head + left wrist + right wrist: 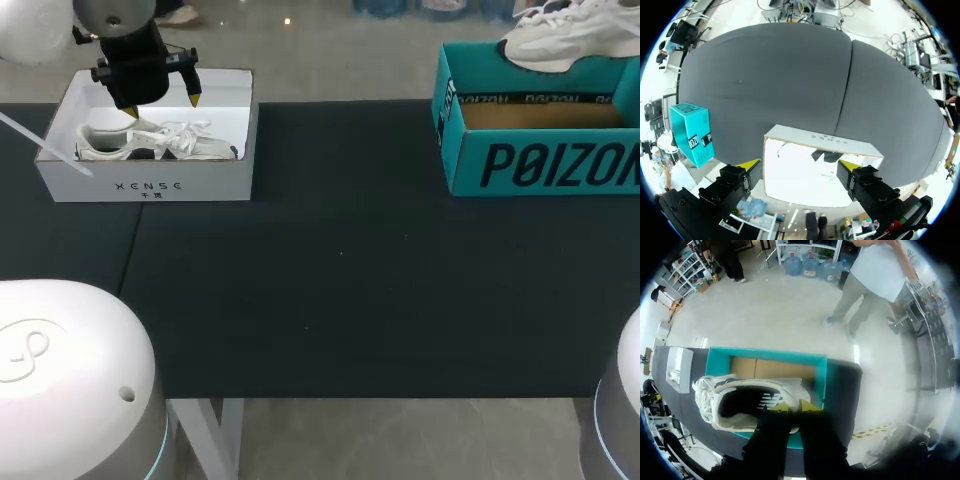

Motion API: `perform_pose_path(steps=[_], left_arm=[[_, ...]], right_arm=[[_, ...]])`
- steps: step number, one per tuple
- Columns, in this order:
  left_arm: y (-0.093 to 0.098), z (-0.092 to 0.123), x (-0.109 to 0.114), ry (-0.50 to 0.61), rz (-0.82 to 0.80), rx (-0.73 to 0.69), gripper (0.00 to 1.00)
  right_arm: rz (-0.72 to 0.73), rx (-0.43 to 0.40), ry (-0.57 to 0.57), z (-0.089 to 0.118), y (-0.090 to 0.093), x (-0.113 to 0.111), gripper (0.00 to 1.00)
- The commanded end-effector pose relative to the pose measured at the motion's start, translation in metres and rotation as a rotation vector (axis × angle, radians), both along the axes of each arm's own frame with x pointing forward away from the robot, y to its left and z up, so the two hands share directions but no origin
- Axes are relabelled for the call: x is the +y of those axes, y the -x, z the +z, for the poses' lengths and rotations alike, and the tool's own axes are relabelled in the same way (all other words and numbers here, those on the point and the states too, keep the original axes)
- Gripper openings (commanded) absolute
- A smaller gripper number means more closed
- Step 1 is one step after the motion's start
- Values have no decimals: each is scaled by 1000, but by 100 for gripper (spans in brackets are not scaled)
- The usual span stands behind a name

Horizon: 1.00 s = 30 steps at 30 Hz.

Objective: Take the shoe out of the shoebox, open the shoe tongue, remove and reinsert the insole, then place the shoe into the shoebox

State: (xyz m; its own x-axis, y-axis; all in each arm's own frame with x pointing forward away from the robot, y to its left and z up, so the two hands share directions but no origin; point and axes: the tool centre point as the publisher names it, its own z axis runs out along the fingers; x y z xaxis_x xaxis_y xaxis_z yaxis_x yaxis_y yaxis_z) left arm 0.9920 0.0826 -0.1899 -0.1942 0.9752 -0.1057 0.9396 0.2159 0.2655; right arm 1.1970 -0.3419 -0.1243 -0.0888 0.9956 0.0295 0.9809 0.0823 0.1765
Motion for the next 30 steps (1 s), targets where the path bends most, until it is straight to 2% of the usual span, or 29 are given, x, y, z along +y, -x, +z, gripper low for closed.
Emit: perform_pose_path(steps=[1,6,12,21,30], left_arm=[[0,0,0,-2,-1,1,100],[0,0,0,-2,-1,1,100],[0,0,0,-2,-1,1,100],[0,0,0,-2,-1,1,100],[0,0,0,-2,-1,1,100]], right_arm=[[2,-10,8,18,18,8,0],[-21,-13,2,21,44,26,0],[-61,-8,-6,19,90,57,0],[-102,25,-38,1,159,96,0],[-135,-9,-67,0,214,124,0]])
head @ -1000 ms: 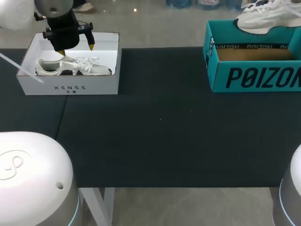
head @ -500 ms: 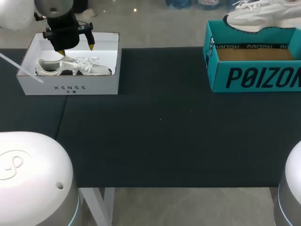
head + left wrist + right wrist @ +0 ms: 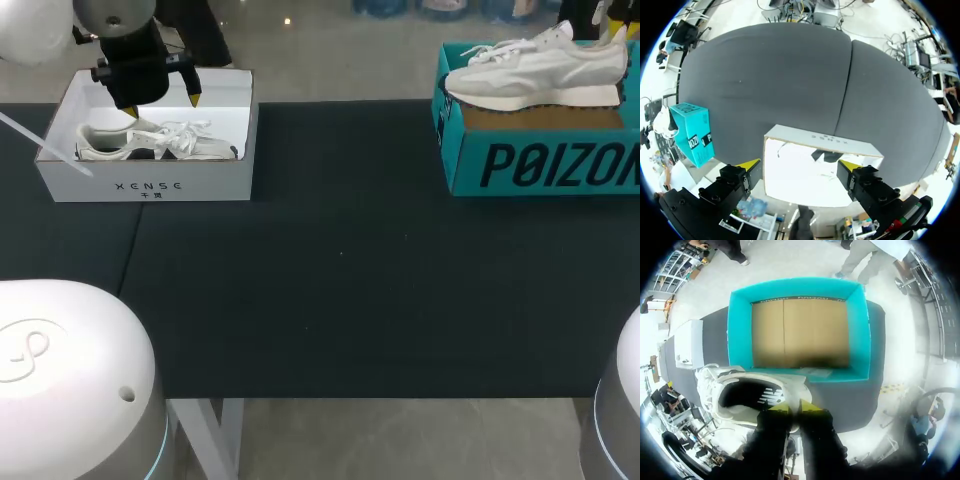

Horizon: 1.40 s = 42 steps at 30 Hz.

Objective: Take the shoe out of the shoebox, open the shoe tongue, remove and reinsert the insole, then place the shoe into the shoebox

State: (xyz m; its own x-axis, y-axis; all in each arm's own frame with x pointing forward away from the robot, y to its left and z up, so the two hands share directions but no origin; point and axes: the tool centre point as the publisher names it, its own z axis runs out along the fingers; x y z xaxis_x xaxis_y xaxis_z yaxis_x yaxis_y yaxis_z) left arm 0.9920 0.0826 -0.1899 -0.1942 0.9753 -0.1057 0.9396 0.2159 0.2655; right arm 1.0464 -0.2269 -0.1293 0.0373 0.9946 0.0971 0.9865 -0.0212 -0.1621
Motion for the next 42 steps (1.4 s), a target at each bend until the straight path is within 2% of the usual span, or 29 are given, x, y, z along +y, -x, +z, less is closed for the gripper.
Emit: perform_pose_path(steps=[1,7,9,16,21,28,35,40,42], left_arm=[[0,0,0,-2,-1,1,100],[0,0,0,-2,-1,1,100],[0,0,0,-2,-1,1,100],[0,0,0,-2,-1,1,100],[0,0,0,-2,-1,1,100],[0,0,0,-2,-1,1,100],[0,0,0,-2,-1,1,100],[0,0,0,-2,-1,1,100],[0,0,0,-2,-1,1,100]], right_arm=[[-47,-357,16,4,68,12,0],[-74,-413,-2,-5,91,24,0],[-89,-457,-11,-6,99,30,0],[-117,-590,-4,-10,116,48,0],[-113,-641,1,-19,127,66,0],[-113,-658,-1,-38,137,88,0],[-130,-686,5,-53,157,106,0],[-123,-654,26,-67,171,122,0],[-106,-671,8,-68,173,123,0]])
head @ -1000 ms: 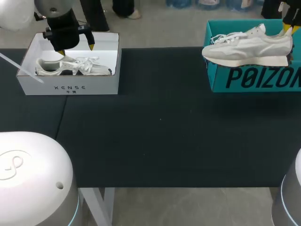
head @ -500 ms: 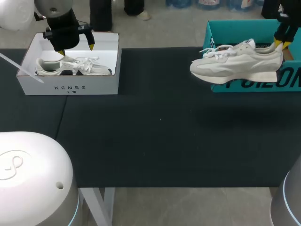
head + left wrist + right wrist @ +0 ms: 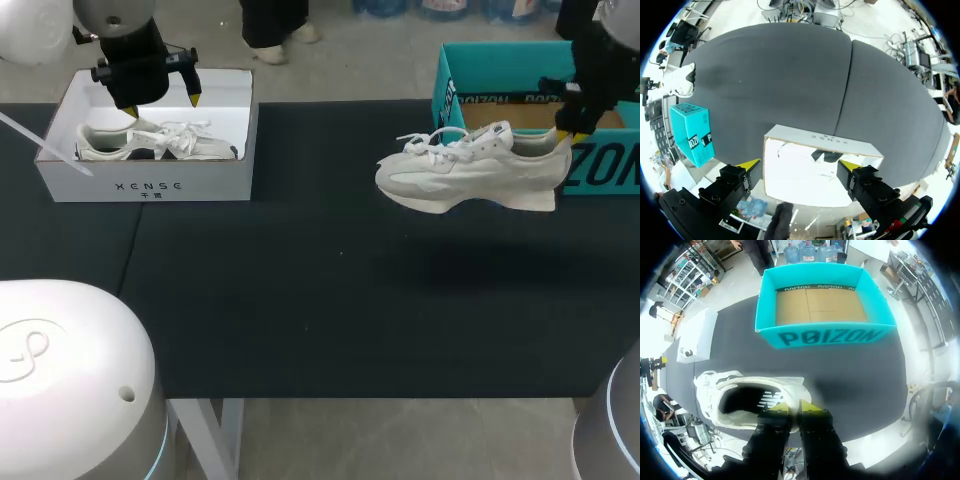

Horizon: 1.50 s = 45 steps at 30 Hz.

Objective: Take the shoe out of the shoebox, open the shoe tongue, remove and reinsert the insole, then place the shoe into the shoebox

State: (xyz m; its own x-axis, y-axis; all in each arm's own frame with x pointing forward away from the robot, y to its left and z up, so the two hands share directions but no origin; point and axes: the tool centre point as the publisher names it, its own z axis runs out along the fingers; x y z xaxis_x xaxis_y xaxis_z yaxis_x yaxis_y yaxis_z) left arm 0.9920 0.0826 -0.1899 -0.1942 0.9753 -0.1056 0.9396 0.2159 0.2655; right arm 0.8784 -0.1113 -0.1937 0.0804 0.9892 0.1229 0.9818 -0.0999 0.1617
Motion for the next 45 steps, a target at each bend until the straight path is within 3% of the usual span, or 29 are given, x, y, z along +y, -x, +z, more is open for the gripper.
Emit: perform_pose_path(steps=[1,19,34,45], left_arm=[[0,0,0,-2,-1,1,100],[0,0,0,-2,-1,1,100],[0,0,0,-2,-1,1,100],[0,0,0,-2,-1,1,100]], right_arm=[[-32,-344,23,-4,5,8,0],[-32,-344,23,-4,5,8,0],[6,-310,29,-18,59,49,0],[-98,-193,-12,-66,92,80,0]])
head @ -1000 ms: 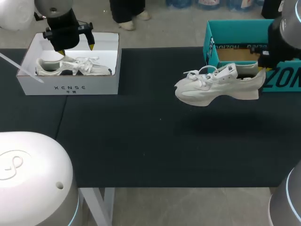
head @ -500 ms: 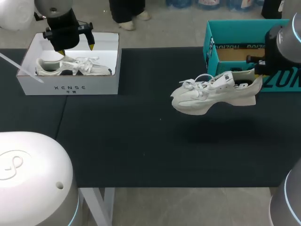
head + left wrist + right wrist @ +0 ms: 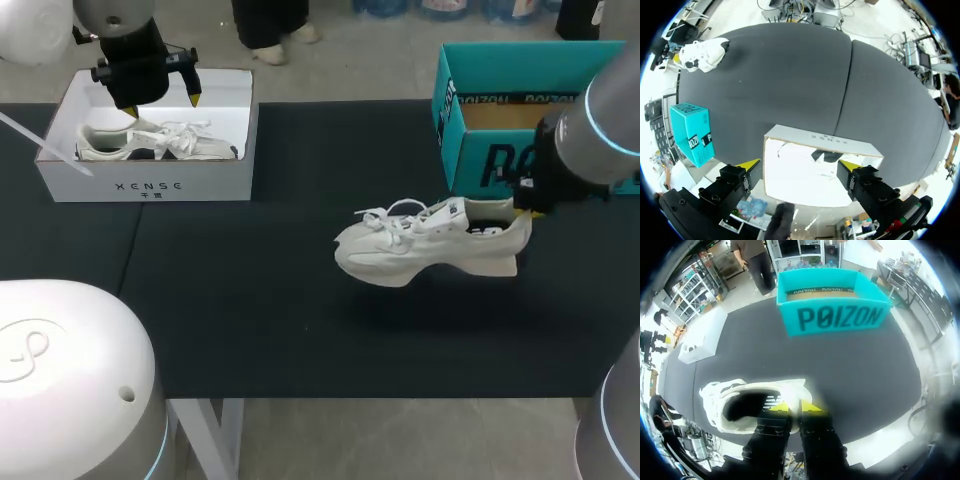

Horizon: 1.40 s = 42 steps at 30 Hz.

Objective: Take the shoe out of the shoebox, open the shoe tongue, remove and reinsert the insole, then place the shoe into the shoebox

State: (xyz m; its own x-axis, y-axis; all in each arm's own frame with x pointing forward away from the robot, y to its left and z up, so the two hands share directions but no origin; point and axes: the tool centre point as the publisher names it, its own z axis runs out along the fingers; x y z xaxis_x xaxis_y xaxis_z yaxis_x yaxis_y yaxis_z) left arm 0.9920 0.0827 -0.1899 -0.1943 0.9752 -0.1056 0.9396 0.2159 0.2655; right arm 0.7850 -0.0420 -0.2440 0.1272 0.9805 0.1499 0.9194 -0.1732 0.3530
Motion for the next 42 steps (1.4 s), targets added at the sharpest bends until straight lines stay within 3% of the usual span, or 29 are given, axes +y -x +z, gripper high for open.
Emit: perform_pose_path(steps=[1,8,20,31,42], left_arm=[[0,0,0,-2,-1,1,100],[0,0,0,-2,-1,1,100],[0,0,0,-2,-1,1,100],[0,0,0,-2,-1,1,100],[0,0,0,-2,-1,1,100]], right_arm=[[-34,15,-20,-20,0,13,0],[-54,35,-94,-43,-1,38,0],[-27,66,-105,-67,-13,68,0],[-18,64,-77,-87,-16,78,0],[-17,5,-27,-97,-13,79,0]])
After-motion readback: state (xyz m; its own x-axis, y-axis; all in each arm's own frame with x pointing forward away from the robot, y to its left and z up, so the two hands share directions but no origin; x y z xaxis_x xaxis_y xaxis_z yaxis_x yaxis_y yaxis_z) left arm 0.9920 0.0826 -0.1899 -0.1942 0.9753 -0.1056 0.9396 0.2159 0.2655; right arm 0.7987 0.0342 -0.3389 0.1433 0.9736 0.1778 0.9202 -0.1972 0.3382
